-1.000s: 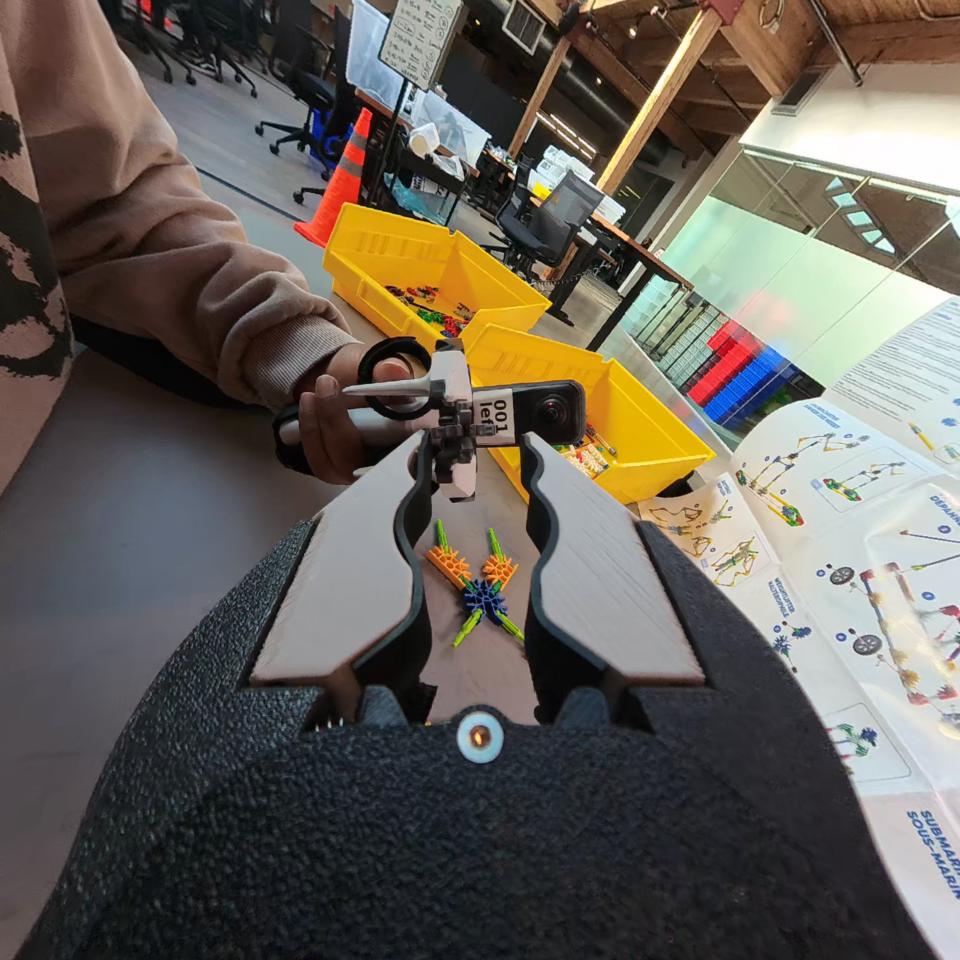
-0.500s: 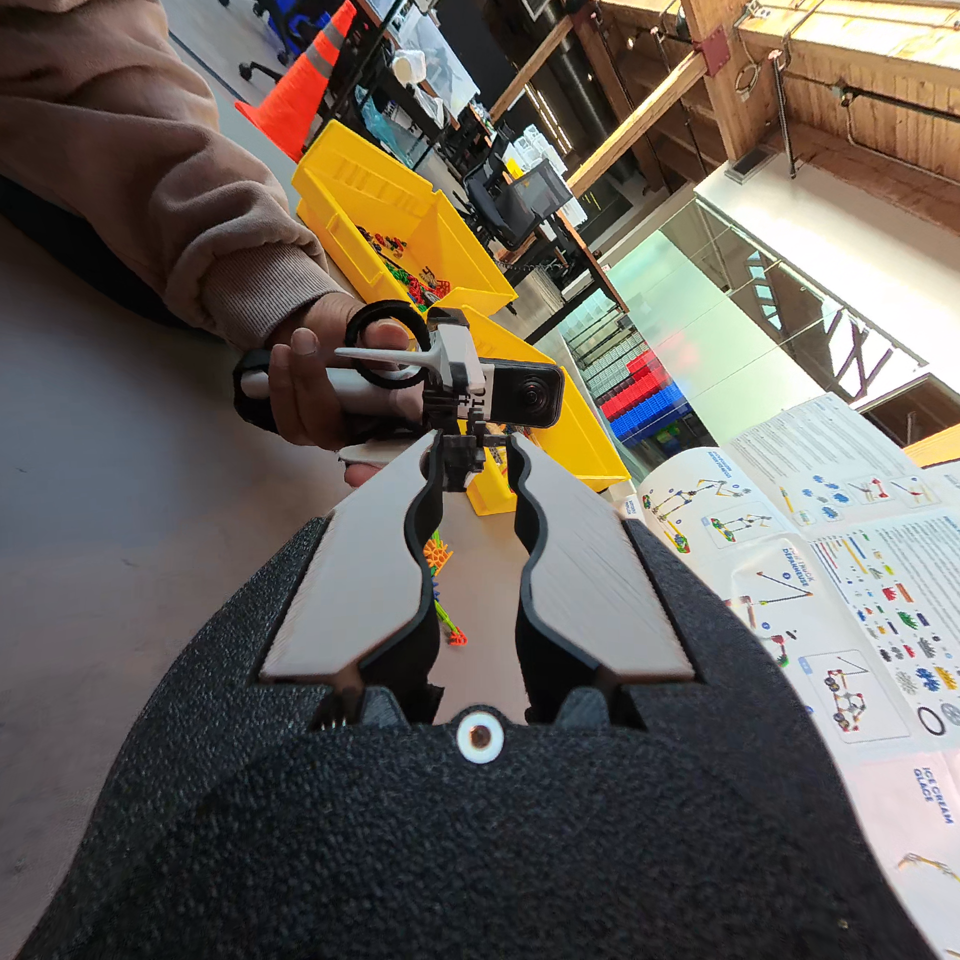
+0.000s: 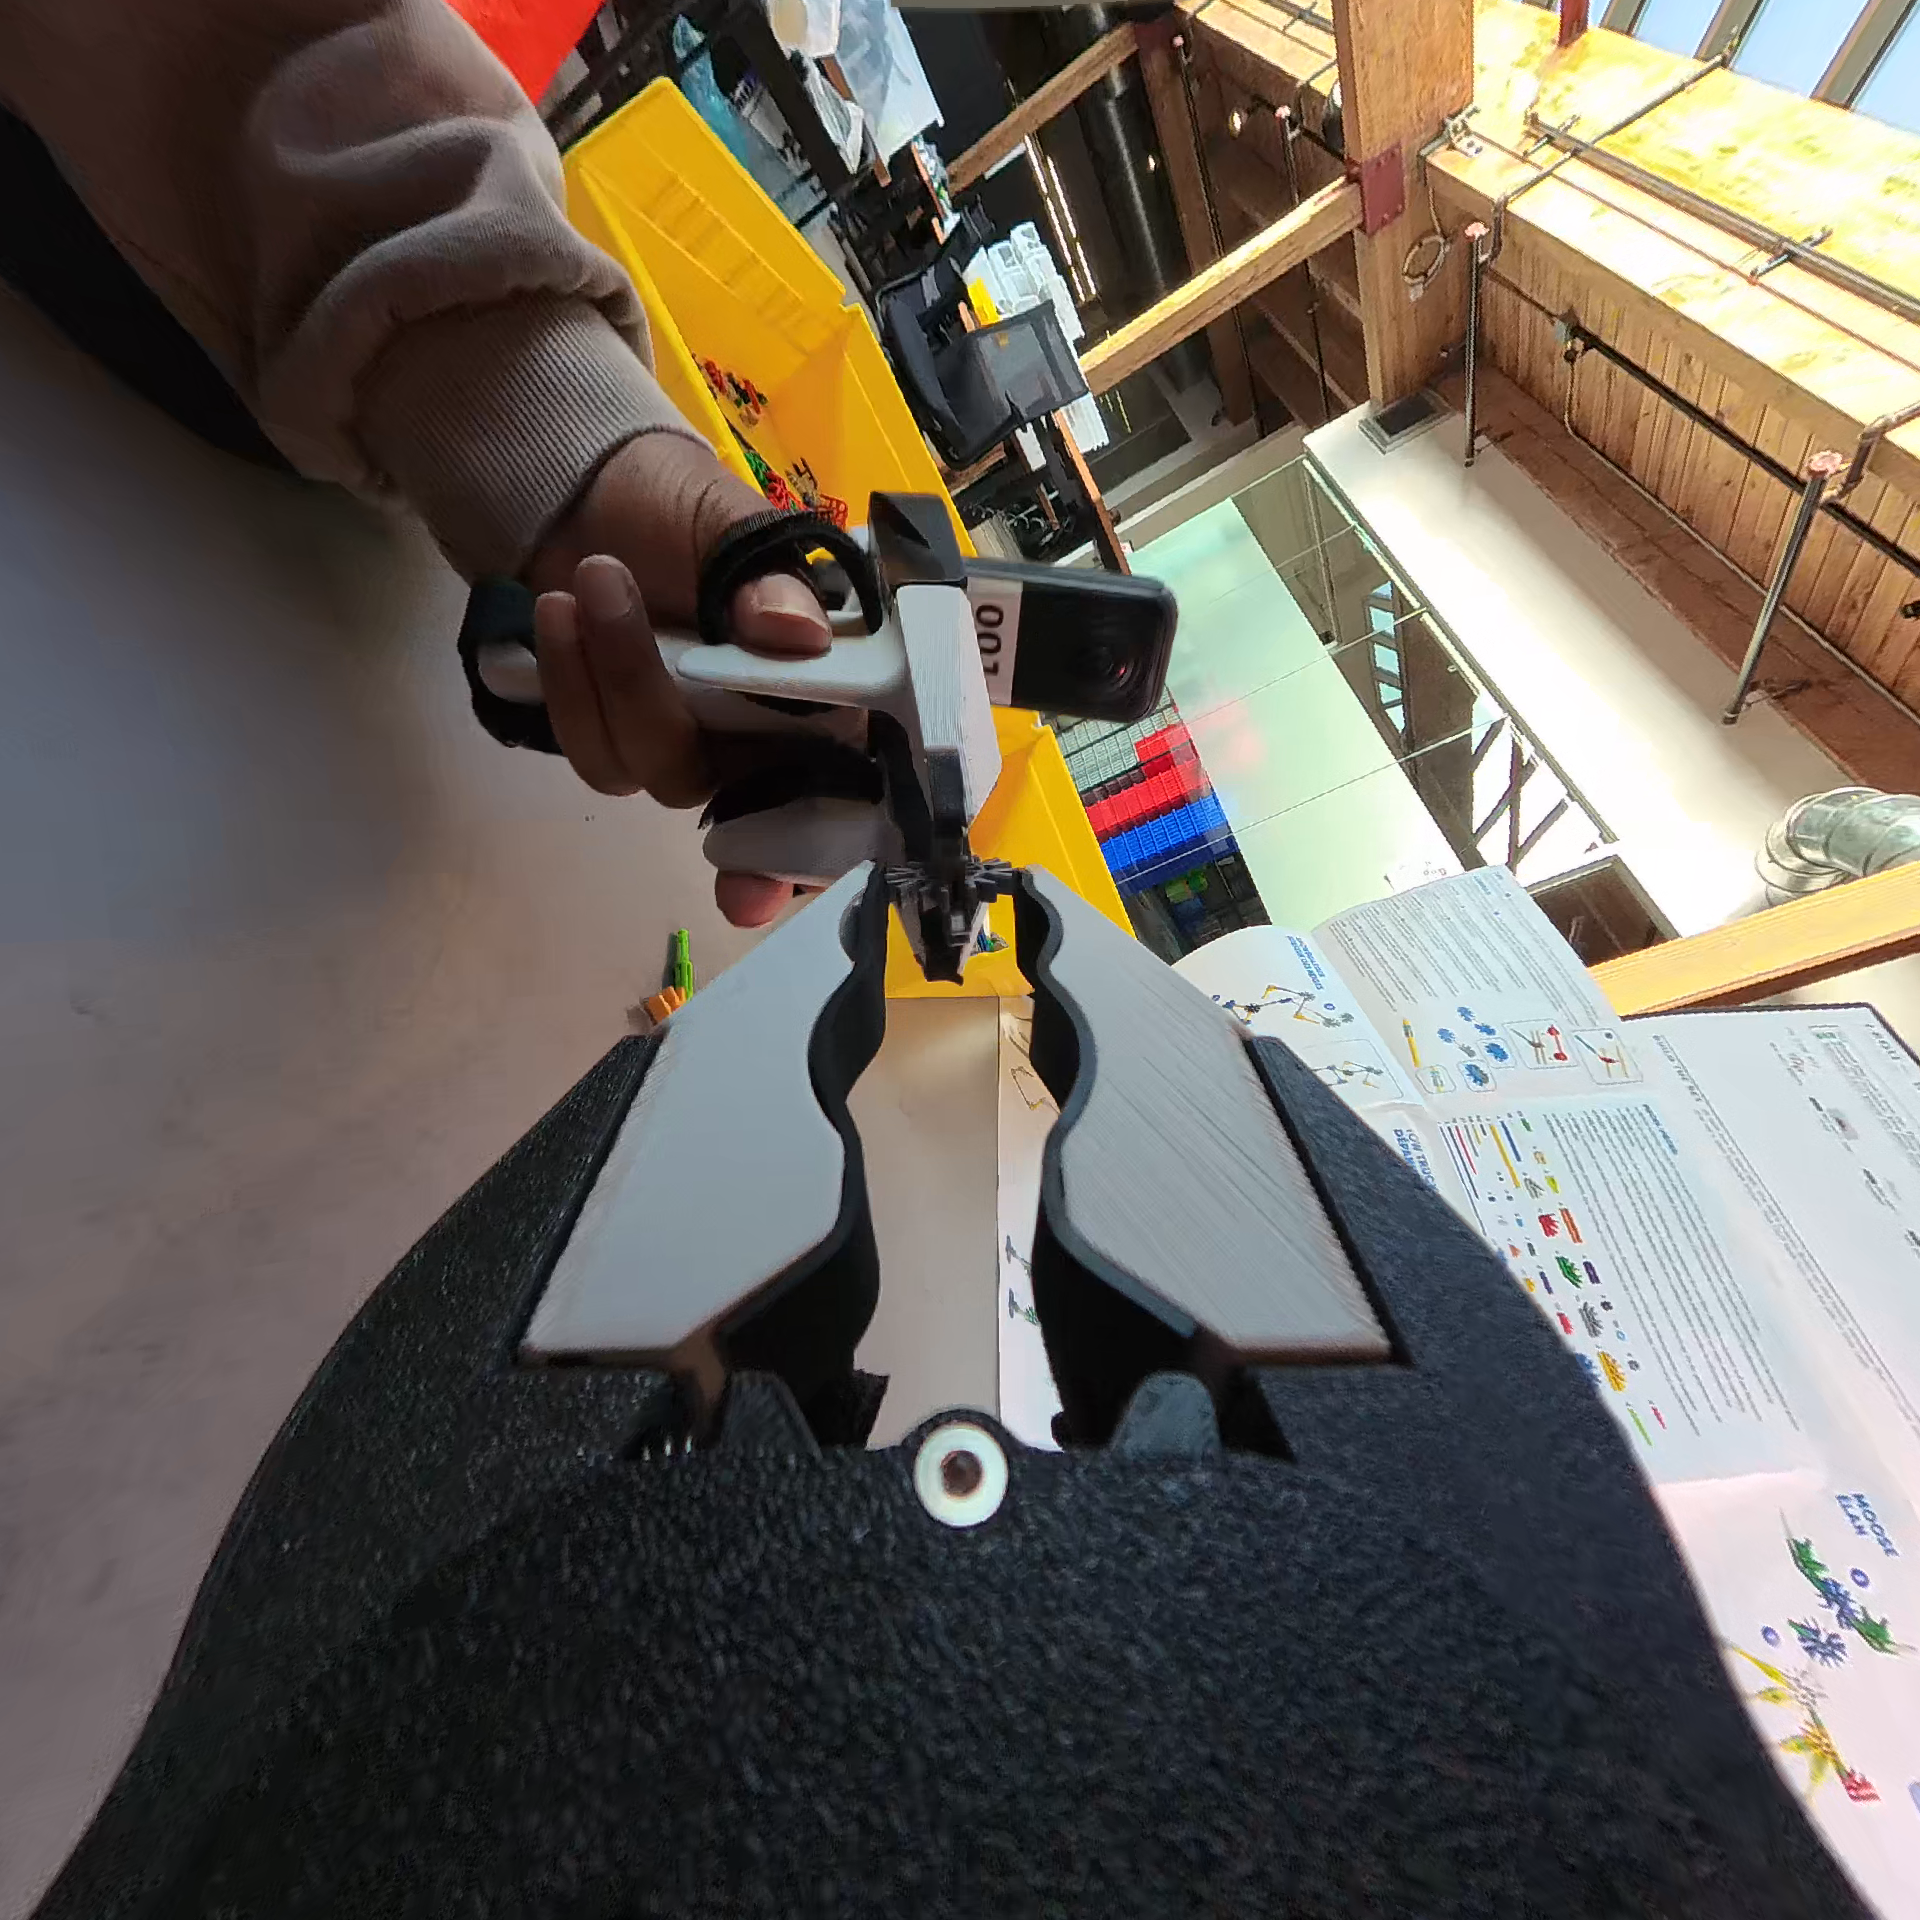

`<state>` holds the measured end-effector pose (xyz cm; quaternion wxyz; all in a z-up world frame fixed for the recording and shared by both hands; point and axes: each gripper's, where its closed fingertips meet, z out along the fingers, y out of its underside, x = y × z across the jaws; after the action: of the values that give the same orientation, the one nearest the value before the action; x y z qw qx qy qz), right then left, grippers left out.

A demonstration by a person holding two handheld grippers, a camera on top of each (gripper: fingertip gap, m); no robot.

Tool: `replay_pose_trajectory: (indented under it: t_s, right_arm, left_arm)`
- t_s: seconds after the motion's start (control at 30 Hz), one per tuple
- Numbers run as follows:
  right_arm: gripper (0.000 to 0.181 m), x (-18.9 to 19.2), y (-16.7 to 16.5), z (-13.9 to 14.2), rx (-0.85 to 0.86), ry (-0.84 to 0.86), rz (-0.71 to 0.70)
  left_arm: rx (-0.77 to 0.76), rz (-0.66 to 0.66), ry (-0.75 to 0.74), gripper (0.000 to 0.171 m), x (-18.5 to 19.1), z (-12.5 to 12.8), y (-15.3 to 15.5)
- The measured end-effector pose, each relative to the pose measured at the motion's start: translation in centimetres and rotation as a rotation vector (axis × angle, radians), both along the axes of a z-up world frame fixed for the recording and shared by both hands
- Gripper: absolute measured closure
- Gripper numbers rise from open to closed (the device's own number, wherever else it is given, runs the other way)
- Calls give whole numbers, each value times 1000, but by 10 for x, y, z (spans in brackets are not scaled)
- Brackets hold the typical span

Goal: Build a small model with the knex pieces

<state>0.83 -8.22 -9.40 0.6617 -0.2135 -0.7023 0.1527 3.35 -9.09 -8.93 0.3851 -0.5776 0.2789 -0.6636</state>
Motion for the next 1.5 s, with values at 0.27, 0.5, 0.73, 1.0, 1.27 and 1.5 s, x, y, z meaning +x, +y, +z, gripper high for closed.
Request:
replay_pose_trajectory:
  t_s: [0.27, 0.5, 0.73, 1.0, 1.27, 1.5]
  right_arm:
    - [159, 1, 15, -10, 17, -31, -30]
    - [154, 2, 26, -24, -618, -112, 125]
    - [147, 5, 23, -10, -1374, -167, 384]
    - [149, -2, 18, -19, -1600, -232, 433]
    - [157, -4, 9, -22, -1650, -264, 478]
    - [167, -2, 12, -19, -1690, -243, 513]
  left_arm:
    - [259, 275, 334, 149, -10, -18, 23]
    - [578, 504, 587, 148, -21, -25, 40]
    - [864, 634, 724, 148, -23, -21, 42]
    - [1134, 704, 869, 148, -17, -24, 39]
    - [1158, 698, 882, 148, -13, -25, 38]
    - [1149, 705, 868, 148, -14, -22, 37]
